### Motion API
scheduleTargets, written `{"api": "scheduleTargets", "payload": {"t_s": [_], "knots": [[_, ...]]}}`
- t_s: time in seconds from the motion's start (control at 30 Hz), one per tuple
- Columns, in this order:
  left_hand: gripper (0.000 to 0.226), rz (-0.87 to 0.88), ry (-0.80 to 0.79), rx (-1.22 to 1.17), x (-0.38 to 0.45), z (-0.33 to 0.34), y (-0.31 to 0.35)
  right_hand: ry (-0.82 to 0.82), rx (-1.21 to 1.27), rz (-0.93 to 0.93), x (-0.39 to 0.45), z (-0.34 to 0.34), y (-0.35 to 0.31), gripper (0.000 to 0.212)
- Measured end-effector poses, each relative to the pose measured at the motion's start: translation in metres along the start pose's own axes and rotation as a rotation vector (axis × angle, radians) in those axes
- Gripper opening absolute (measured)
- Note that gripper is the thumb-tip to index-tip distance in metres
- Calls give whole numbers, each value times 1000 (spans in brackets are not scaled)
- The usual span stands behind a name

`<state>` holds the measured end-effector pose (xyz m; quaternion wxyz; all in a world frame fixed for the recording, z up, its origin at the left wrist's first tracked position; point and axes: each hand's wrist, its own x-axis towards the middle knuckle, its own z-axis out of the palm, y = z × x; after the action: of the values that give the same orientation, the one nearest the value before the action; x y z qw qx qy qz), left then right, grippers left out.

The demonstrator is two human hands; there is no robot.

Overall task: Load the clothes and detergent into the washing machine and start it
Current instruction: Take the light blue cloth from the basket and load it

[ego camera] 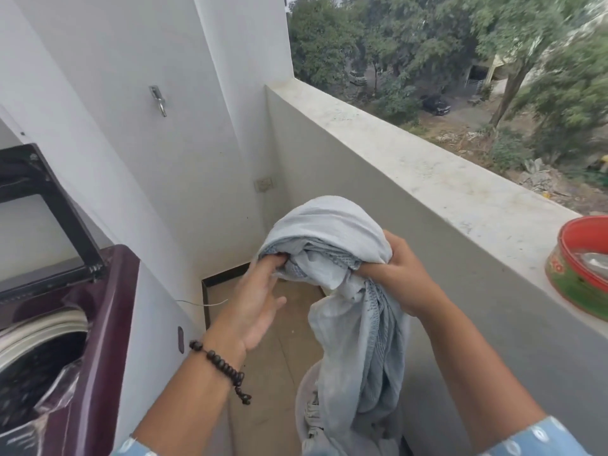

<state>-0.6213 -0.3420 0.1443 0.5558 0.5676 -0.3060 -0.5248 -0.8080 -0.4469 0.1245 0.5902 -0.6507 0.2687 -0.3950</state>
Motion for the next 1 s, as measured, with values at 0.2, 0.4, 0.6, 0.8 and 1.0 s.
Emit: {"api": "scheduleTargets", "payload": {"t_s": [0.2, 0.4, 0.6, 0.8, 1.0], "knots": [[126, 338, -82, 816, -12, -37, 40, -275, -598, 39, 15, 3, -39, 28], [143, 462, -259, 1358, -13, -5, 61, -540, -895, 22, 27, 47, -78, 35], [117, 562, -172, 943, -2, -35, 63, -403, -617, 34, 21, 55, -57, 66], [104, 603, -122, 348, 21, -77, 75, -380, -443, 184, 5, 70, 5, 112], [97, 584, -38, -53, 29, -99, 96, 58, -45, 187, 22, 87, 19, 29]]}}
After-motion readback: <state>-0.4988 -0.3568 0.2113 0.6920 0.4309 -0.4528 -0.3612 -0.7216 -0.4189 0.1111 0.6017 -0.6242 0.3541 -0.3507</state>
